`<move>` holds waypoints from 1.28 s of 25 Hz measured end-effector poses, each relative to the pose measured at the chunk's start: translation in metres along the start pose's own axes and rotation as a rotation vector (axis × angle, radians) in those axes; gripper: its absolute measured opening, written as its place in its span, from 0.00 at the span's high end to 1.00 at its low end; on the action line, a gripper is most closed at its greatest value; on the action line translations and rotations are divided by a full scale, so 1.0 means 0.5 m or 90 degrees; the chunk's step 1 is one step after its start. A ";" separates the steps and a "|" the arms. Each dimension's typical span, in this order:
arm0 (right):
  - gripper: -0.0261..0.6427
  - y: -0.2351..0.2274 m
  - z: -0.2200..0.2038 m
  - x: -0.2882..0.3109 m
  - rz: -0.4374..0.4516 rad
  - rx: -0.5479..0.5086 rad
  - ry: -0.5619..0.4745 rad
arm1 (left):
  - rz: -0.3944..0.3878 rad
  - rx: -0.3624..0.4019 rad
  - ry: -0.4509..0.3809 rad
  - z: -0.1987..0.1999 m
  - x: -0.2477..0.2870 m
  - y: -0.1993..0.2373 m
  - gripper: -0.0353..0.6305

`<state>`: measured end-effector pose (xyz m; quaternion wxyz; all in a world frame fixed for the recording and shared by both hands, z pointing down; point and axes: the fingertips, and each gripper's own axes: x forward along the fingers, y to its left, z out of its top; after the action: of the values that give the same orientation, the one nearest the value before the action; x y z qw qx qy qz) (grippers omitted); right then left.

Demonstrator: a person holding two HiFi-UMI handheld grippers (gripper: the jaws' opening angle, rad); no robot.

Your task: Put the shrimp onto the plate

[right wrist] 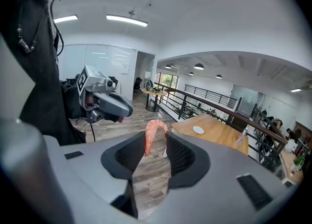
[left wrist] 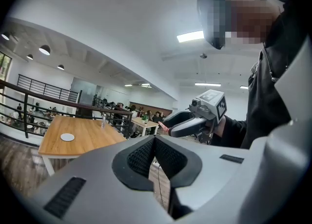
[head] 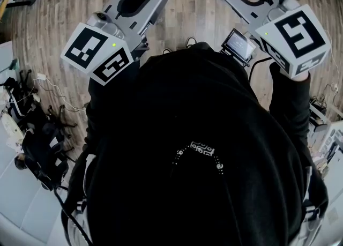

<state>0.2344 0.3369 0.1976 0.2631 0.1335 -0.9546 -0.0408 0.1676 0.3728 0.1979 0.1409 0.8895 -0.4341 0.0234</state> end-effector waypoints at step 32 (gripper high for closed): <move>0.74 -0.141 -0.039 -0.040 0.027 0.032 -0.058 | 0.021 0.001 0.046 0.017 0.134 0.004 0.94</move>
<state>0.2774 0.2747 0.1940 0.2165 0.1175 -0.9690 -0.0168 0.2071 0.3178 0.2011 0.1552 0.8808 -0.4436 0.0582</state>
